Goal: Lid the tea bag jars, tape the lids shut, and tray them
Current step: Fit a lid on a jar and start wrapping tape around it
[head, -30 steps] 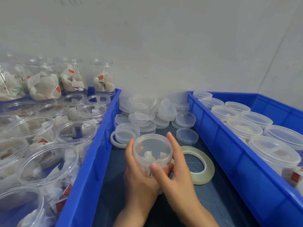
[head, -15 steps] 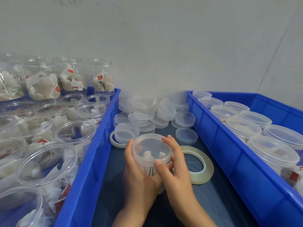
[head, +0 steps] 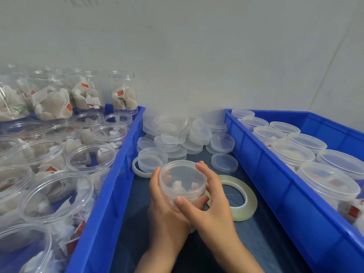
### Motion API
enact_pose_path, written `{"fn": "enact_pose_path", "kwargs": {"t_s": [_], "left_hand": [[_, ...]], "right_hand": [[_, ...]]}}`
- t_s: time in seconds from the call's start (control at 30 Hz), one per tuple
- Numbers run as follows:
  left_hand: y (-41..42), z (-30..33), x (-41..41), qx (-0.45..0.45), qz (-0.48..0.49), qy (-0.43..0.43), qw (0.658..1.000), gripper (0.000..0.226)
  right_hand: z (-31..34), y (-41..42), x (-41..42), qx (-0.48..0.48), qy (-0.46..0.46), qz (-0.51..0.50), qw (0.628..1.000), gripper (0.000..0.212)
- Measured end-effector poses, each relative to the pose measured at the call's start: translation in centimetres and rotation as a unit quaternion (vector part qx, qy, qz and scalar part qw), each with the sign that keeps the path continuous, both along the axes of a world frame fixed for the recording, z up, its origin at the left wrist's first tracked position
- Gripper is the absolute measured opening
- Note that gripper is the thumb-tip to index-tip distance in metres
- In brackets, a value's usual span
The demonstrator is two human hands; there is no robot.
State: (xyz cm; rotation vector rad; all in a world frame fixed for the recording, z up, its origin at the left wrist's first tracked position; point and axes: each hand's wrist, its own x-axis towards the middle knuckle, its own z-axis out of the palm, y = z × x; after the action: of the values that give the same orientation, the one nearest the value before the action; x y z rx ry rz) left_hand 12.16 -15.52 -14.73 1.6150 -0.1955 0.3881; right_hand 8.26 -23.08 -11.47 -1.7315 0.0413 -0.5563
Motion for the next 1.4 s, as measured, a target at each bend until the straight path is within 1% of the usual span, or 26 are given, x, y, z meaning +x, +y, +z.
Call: {"fn": "enact_pose_path", "kwargs": {"t_s": [0.07, 0.17, 0.23, 0.3, 0.37, 0.43, 0.47, 0.5, 0.53, 0.57, 0.6, 0.67, 0.7, 0.73, 0.77, 0.83, 0.87, 0.93, 0.97, 1.0, 1.03, 1.1, 1.13, 1.2, 1.33, 1.4], "left_hand": [[-0.1, -0.1, 0.0, 0.023, 0.010, -0.006, 1.000, 0.106], [0.0, -0.2, 0.1, 0.037, -0.004, 0.003, 0.999, 0.116], [0.2, -0.2, 0.1, 0.067, -0.005, 0.002, 0.998, 0.120], [0.2, 0.3, -0.1, 0.105, 0.017, -0.002, 0.994, 0.121], [0.1, 0.5, -0.1, 0.159, 0.075, -0.031, 0.984, 0.119], [0.1, 0.6, 0.1, 0.204, 0.133, -0.074, 0.967, 0.120], [0.2, 0.7, 0.1, 0.204, 0.146, -0.076, 0.965, 0.121], [0.3, 0.8, 0.2, 0.195, 0.146, -0.069, 0.968, 0.120], [0.5, 0.8, 0.3, 0.185, 0.142, -0.061, 0.971, 0.119], [0.6, 0.8, 0.4, 0.171, 0.135, -0.059, 0.974, 0.118], [0.7, 0.6, 0.5, 0.146, 0.125, -0.060, 0.979, 0.116], [0.7, 0.7, 0.6, 0.072, 0.102, -0.055, 0.991, 0.104], [0.6, 0.8, 0.5, 0.045, 0.095, -0.058, 0.993, 0.096], [0.6, 0.8, 0.5, 0.039, 0.100, -0.072, 0.992, 0.089], [0.7, 0.6, 0.5, 0.058, 0.118, -0.100, 0.986, 0.083], [0.7, 0.2, 0.5, 0.113, 0.182, -0.196, 0.957, 0.070], [0.6, 0.1, 0.3, 0.125, 0.196, -0.241, 0.942, 0.056], [0.2, 0.1, -0.5, 0.153, 0.142, -0.308, 0.928, 0.022], [-0.1, -0.2, -0.8, 0.188, 0.099, -0.319, 0.924, 0.012], [-0.4, -0.4, -1.0, 0.232, 0.054, -0.303, 0.923, 0.012], [-0.6, -0.7, -1.0, 0.277, 0.009, -0.266, 0.924, 0.019], [-1.1, -1.3, -1.0, 0.328, -0.053, -0.160, 0.929, 0.034], [-1.2, -1.8, -0.9, 0.327, -0.066, -0.124, 0.935, 0.039], [-1.2, -2.2, -0.8, 0.299, -0.073, -0.090, 0.947, 0.038], [-1.2, -1.6, -0.8, 0.235, -0.057, -0.095, 0.966, 0.014], [-1.2, -1.5, -0.7, 0.213, -0.061, -0.104, 0.970, 0.012]], "right_hand": [[0.1, 0.0, 0.1, -0.006, -0.002, -0.012, 1.000, 0.063], [0.0, 0.2, 0.0, -0.011, -0.001, -0.063, 0.998, 0.060], [-0.2, 0.1, 0.2, -0.014, -0.006, -0.086, 0.996, 0.060], [-0.3, -0.2, 0.2, -0.025, -0.011, -0.072, 0.997, 0.060], [0.2, -0.7, 0.3, -0.010, -0.016, -0.029, 0.999, 0.055], [0.4, -1.6, 0.6, 0.065, -0.033, -0.023, 0.997, 0.044], [0.3, -2.2, 0.7, 0.086, -0.032, -0.057, 0.994, 0.031], [0.1, -3.0, 0.9, 0.075, -0.017, -0.108, 0.991, 0.021], [-0.1, -3.7, 1.0, 0.024, 0.019, -0.160, 0.987, 0.019], [-0.4, -4.3, 1.2, -0.048, 0.074, -0.192, 0.977, 0.023], [-0.8, -4.8, 1.2, -0.134, 0.140, -0.202, 0.960, 0.030], [-1.8, -5.2, 1.3, -0.313, 0.255, -0.164, 0.900, 0.050], [-2.1, -5.2, 1.5, -0.383, 0.290, -0.143, 0.866, 0.055], [-2.3, -5.1, 1.5, -0.423, 0.302, -0.137, 0.843, 0.055], [-2.2, -5.1, 1.6, -0.431, 0.298, -0.143, 0.840, 0.051], [-1.8, -5.3, 1.4, -0.402, 0.277, -0.164, 0.857, 0.043], [-1.5, -5.4, 1.2, -0.376, 0.272, -0.171, 0.869, 0.042], [-0.9, -5.7, 1.0, -0.323, 0.270, -0.178, 0.890, 0.039], [-0.5, -5.7, 0.8, -0.303, 0.266, -0.179, 0.897, 0.037], [-0.2, -5.6, 0.7, -0.291, 0.262, -0.177, 0.903, 0.036], [0.1, -5.5, 0.5, -0.286, 0.264, -0.167, 0.906, 0.036], [0.5, -5.7, 0.5, -0.282, 0.272, -0.144, 0.909, 0.035], [0.7, -5.8, 0.4, -0.276, 0.279, -0.131, 0.911, 0.034], [1.0, -6.0, 0.3, -0.257, 0.292, -0.102, 0.916, 0.031], [1.3, -6.5, 0.1, -0.237, 0.291, -0.064, 0.925, 0.026], [1.4, -6.6, 0.1, -0.211, 0.287, -0.054, 0.933, 0.025]]}}
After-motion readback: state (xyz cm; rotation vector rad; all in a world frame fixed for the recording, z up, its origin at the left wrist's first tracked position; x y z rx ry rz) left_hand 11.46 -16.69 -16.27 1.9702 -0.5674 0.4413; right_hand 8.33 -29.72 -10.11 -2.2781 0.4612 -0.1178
